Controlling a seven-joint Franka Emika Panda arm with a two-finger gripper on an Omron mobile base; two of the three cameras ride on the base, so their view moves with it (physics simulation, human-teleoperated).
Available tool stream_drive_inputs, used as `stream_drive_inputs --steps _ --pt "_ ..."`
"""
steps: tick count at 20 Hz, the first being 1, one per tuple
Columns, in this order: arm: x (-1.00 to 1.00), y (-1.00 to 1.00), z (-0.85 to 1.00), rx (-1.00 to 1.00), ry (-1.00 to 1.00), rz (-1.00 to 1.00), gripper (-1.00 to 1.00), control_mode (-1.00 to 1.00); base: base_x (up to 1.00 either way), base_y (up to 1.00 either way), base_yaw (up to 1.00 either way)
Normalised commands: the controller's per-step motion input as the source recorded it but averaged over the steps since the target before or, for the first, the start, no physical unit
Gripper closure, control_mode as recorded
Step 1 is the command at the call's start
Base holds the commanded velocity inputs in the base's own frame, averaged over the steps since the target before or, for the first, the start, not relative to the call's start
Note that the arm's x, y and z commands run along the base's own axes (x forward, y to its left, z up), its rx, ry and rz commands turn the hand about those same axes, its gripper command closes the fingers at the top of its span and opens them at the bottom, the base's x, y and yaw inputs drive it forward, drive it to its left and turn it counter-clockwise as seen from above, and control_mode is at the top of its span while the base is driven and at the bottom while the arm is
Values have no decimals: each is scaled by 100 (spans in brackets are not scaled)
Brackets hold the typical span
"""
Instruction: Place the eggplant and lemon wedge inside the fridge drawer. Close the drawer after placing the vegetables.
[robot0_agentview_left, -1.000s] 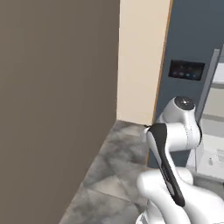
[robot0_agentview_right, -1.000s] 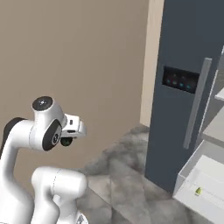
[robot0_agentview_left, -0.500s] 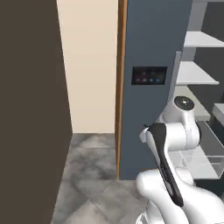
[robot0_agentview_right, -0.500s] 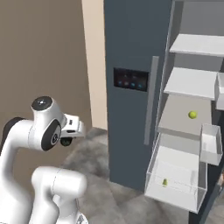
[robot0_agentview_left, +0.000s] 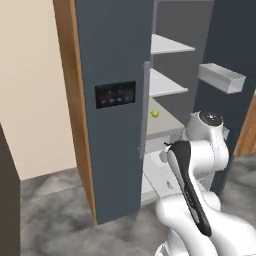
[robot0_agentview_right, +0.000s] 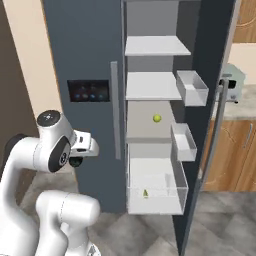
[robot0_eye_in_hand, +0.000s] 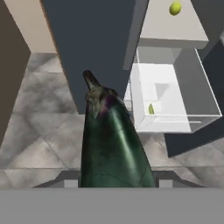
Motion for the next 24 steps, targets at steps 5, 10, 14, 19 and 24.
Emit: stream_drive_inputs --steps 5,10,14,19,24 --pt "0 0 0 0 0 0 100 100 37 42 -49" --pt "0 0 0 0 0 0 100 100 26 61 -34" --pt "0 0 0 0 0 0 100 100 41 62 -29" --pt "0 0 0 0 0 0 100 100 46 14 -19" --pt "0 0 0 0 0 0 100 100 17 0 -13"
